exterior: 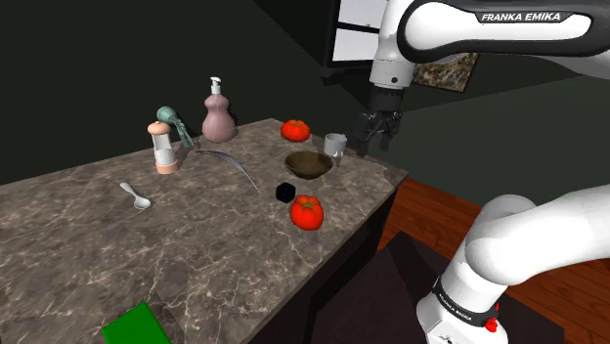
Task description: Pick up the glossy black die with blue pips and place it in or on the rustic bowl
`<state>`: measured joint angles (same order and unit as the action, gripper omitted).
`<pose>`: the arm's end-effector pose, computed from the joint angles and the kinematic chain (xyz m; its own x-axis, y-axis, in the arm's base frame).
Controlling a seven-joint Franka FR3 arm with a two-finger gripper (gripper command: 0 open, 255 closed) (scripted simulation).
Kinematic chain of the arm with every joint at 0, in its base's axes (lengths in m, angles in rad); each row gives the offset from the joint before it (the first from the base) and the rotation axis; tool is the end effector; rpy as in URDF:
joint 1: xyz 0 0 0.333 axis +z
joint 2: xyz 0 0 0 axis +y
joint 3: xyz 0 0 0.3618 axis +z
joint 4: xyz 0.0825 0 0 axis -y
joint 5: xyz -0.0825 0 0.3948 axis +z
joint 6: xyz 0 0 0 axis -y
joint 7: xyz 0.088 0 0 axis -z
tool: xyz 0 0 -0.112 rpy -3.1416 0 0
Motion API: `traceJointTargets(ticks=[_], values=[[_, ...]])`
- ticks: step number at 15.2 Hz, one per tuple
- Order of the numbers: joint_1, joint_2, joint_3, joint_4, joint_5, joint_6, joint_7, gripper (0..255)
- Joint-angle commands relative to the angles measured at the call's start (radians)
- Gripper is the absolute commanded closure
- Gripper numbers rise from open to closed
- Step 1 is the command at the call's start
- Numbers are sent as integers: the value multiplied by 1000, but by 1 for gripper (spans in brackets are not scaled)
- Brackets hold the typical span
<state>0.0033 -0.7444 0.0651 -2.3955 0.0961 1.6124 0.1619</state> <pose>0.2981 0.0370 0.5897 0.9921 -0.1160 -0.0475 -0.1181 -0.9920 -0.0446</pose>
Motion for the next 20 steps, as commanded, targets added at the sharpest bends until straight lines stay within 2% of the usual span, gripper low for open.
traceJointTargets(ticks=[1,10,20], values=[[0,0,0,0,0,0,0,0],[7,291,63,20,-4,284,21,0],[9,670,119,174,-72,518,77,0]])
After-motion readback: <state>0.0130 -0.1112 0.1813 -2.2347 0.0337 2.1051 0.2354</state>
